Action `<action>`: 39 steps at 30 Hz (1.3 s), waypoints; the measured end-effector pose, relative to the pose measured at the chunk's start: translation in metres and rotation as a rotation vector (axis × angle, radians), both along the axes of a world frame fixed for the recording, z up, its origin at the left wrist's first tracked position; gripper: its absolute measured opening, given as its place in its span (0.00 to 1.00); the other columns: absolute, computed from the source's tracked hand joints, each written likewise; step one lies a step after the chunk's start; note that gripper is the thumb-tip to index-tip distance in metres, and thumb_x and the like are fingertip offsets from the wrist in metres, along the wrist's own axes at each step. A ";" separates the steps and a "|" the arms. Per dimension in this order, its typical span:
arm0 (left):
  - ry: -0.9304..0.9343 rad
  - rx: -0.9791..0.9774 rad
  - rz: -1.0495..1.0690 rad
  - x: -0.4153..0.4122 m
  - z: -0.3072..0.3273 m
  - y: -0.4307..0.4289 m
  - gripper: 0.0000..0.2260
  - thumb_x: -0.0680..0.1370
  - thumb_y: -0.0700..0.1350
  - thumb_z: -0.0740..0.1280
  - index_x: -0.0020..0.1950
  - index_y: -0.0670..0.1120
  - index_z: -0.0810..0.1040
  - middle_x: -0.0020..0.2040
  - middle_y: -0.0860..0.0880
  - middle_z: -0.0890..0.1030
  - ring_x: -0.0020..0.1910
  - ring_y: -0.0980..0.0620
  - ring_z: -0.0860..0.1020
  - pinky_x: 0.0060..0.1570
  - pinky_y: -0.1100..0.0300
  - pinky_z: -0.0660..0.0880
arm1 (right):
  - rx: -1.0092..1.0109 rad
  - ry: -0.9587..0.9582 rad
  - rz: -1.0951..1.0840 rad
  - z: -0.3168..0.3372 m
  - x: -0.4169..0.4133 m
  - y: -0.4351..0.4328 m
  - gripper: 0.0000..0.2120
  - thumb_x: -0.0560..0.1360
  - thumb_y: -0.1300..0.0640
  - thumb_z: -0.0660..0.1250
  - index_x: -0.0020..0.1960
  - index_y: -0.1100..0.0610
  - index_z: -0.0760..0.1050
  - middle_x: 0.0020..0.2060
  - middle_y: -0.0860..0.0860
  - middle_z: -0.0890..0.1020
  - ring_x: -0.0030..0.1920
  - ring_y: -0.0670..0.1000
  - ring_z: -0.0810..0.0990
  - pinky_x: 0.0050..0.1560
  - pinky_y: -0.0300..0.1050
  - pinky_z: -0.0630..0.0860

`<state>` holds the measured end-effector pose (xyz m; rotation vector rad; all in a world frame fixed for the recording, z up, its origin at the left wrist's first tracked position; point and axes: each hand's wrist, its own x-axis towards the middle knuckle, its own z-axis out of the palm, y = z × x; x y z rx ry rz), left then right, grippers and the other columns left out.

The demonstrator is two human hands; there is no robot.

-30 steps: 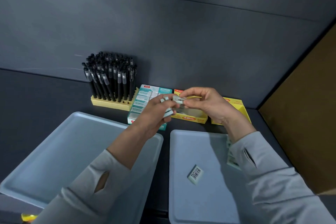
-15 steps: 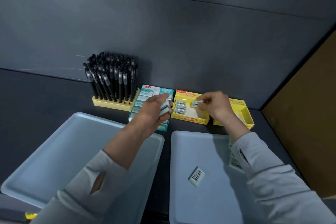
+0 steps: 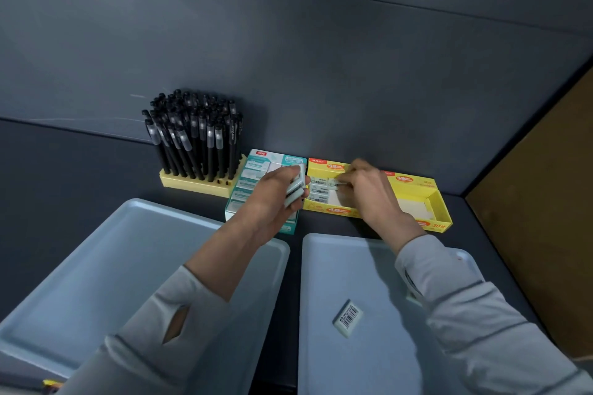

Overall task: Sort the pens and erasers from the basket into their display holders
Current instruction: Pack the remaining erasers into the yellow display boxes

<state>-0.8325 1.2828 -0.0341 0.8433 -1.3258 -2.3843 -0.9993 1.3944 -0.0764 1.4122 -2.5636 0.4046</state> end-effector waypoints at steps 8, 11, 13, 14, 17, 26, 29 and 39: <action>-0.002 -0.213 -0.061 -0.001 0.002 0.008 0.04 0.82 0.40 0.60 0.51 0.42 0.74 0.39 0.47 0.81 0.29 0.58 0.77 0.22 0.69 0.65 | -0.166 -0.271 -0.102 0.023 0.008 -0.003 0.06 0.77 0.58 0.70 0.49 0.52 0.86 0.44 0.47 0.84 0.45 0.49 0.81 0.48 0.43 0.76; -0.012 -0.341 -0.070 -0.004 0.001 0.009 0.04 0.82 0.39 0.60 0.49 0.43 0.73 0.40 0.45 0.82 0.28 0.58 0.77 0.22 0.68 0.65 | -0.436 -0.923 -0.025 0.049 0.026 -0.004 0.10 0.77 0.51 0.69 0.48 0.57 0.84 0.35 0.48 0.83 0.36 0.45 0.79 0.35 0.40 0.75; -0.022 -0.398 -0.078 -0.005 0.000 0.011 0.04 0.82 0.40 0.60 0.50 0.44 0.74 0.41 0.45 0.82 0.32 0.55 0.79 0.23 0.67 0.66 | -0.388 -1.015 0.082 0.059 0.032 -0.004 0.10 0.76 0.56 0.70 0.50 0.62 0.83 0.36 0.53 0.83 0.35 0.48 0.79 0.32 0.37 0.74; -0.029 -0.416 -0.078 -0.006 0.000 0.011 0.03 0.82 0.40 0.61 0.52 0.44 0.74 0.41 0.45 0.82 0.34 0.53 0.80 0.23 0.67 0.67 | -0.366 -1.001 0.113 0.062 0.033 -0.003 0.08 0.76 0.59 0.71 0.50 0.64 0.83 0.36 0.56 0.82 0.35 0.48 0.78 0.32 0.36 0.74; -0.048 -0.404 -0.036 -0.005 0.000 0.010 0.04 0.82 0.40 0.61 0.51 0.44 0.75 0.43 0.45 0.82 0.37 0.52 0.81 0.25 0.67 0.67 | -0.449 -1.031 0.064 0.061 0.025 0.000 0.05 0.76 0.65 0.69 0.49 0.65 0.82 0.34 0.56 0.82 0.30 0.44 0.76 0.32 0.34 0.76; -0.067 -0.203 0.068 0.000 0.005 -0.001 0.09 0.83 0.45 0.57 0.58 0.45 0.74 0.39 0.46 0.77 0.31 0.53 0.75 0.22 0.68 0.67 | -0.395 -0.927 -0.322 0.034 -0.004 0.017 0.08 0.78 0.66 0.67 0.42 0.59 0.81 0.46 0.59 0.84 0.35 0.52 0.84 0.38 0.42 0.83; -0.078 -0.128 0.063 -0.001 0.006 0.000 0.10 0.82 0.43 0.58 0.60 0.45 0.74 0.41 0.47 0.77 0.34 0.53 0.76 0.25 0.67 0.69 | -0.325 -0.917 -0.377 0.029 0.001 0.007 0.08 0.77 0.67 0.67 0.40 0.60 0.78 0.47 0.61 0.83 0.37 0.59 0.86 0.39 0.48 0.84; -0.050 -0.164 -0.021 0.001 0.001 0.000 0.11 0.83 0.37 0.56 0.63 0.43 0.71 0.50 0.47 0.82 0.38 0.55 0.79 0.34 0.66 0.72 | 0.090 -0.449 -0.247 0.027 0.007 0.001 0.08 0.70 0.63 0.75 0.49 0.56 0.85 0.47 0.52 0.85 0.48 0.51 0.82 0.48 0.41 0.77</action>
